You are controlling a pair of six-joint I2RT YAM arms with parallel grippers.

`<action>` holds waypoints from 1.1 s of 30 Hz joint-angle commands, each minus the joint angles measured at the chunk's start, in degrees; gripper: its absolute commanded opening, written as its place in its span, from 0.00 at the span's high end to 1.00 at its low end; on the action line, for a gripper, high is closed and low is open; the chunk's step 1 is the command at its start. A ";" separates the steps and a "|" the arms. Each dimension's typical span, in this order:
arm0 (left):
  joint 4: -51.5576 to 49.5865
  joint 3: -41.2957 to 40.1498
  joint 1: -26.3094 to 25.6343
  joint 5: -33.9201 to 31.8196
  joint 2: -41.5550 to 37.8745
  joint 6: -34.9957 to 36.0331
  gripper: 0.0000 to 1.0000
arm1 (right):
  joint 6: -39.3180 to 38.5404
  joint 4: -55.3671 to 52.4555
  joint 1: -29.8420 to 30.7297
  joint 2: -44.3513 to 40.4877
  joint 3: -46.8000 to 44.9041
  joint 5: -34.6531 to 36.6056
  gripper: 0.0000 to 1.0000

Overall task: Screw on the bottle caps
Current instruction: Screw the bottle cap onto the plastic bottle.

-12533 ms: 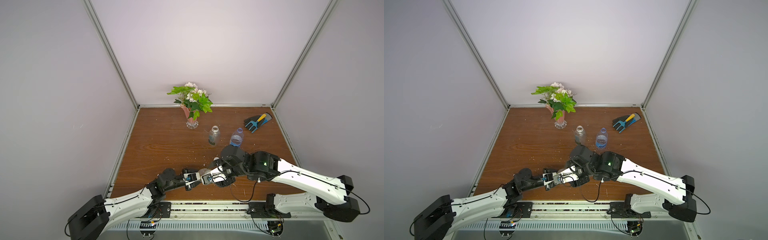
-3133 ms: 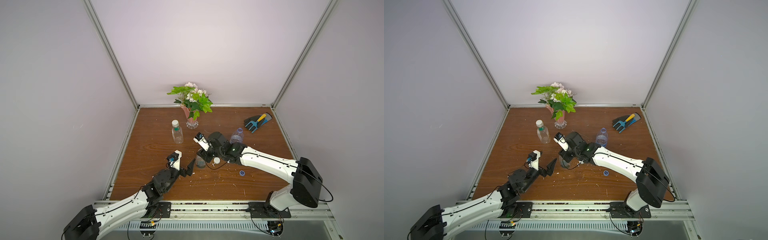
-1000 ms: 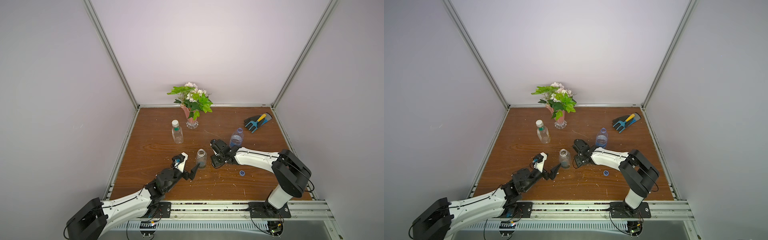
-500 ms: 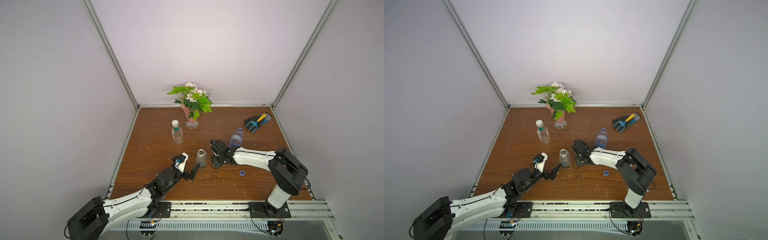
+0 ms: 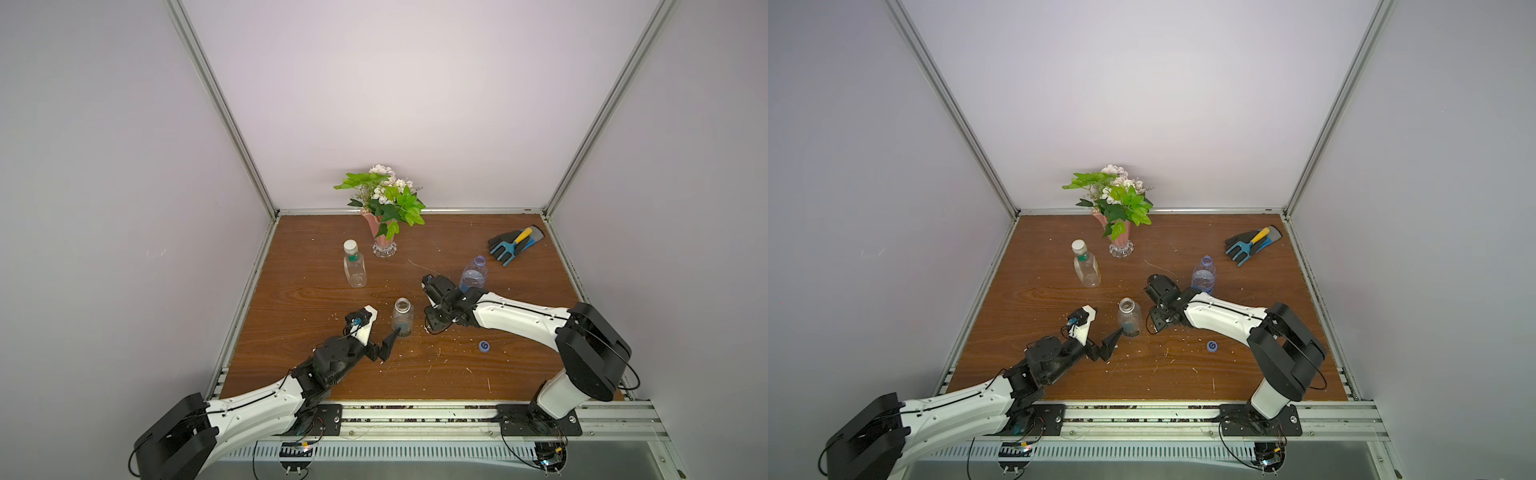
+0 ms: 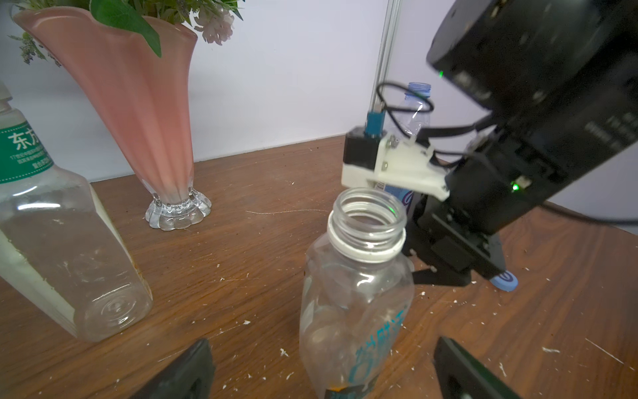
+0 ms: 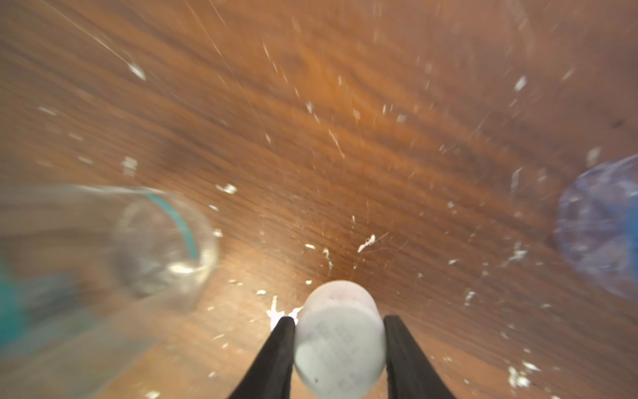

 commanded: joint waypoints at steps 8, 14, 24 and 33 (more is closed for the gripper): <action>2.28 0.78 0.55 1.89 0.87 0.97 0.01 | -3.61 -8.44 -0.15 -11.39 10.46 -0.55 0.64; 2.47 1.40 0.53 2.83 1.73 1.05 0.01 | -5.64 -11.29 -0.19 -14.36 16.30 -3.55 0.65; 2.61 1.85 0.54 3.20 3.12 1.01 0.00 | -6.98 -14.13 1.24 -12.42 23.87 -9.61 0.68; 2.55 1.94 0.57 3.33 3.44 1.27 0.00 | -7.77 -16.05 4.66 -7.76 27.27 -11.39 0.69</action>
